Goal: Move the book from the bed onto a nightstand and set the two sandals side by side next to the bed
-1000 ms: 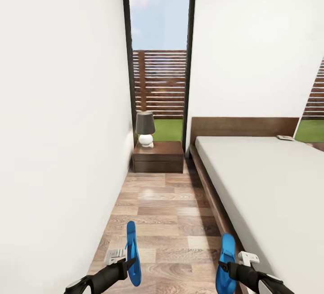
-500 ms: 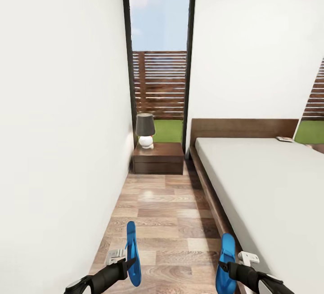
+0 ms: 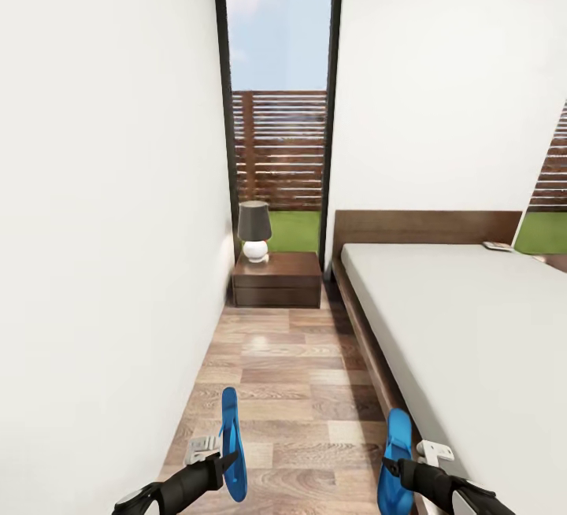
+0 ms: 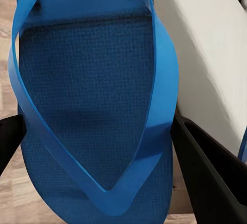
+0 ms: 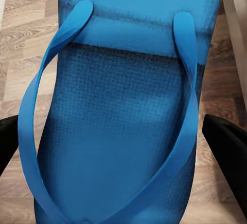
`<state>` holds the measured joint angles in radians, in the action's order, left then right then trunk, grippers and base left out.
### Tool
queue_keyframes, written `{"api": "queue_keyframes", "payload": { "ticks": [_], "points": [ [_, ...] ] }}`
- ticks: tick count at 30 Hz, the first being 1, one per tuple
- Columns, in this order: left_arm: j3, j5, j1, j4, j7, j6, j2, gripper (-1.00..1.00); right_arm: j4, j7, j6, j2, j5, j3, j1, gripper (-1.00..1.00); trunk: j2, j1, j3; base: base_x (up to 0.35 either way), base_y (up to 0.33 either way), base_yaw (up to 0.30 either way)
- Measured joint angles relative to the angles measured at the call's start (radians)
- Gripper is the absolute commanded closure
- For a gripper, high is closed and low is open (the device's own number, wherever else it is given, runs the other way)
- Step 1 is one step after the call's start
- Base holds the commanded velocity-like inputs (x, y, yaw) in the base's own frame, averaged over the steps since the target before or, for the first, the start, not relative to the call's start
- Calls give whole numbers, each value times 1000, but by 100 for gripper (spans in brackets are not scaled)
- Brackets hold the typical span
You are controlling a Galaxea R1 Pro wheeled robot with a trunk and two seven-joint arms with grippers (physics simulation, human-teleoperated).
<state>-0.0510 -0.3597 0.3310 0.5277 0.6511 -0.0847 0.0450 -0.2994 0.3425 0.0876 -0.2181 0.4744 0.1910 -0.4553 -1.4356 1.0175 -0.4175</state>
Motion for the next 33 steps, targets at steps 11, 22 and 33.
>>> {"api": "queue_keyframes", "payload": {
  "ticks": [11,22,33],
  "points": [
    [0,1,0,0,1,0,0,100,0,0,-1,0,0,0,0,100,49,-27,22,0,0,0],
    [0,1,0,0,2,0,0,100,0,-1,-1,0,-1,1,0,100,49,-27,9,0,0,0],
    [0,1,0,-1,1,0,0,100,0,-1,-1,0,-1,0,0,100,49,-27,-9,0,0,0]
  ]
}}
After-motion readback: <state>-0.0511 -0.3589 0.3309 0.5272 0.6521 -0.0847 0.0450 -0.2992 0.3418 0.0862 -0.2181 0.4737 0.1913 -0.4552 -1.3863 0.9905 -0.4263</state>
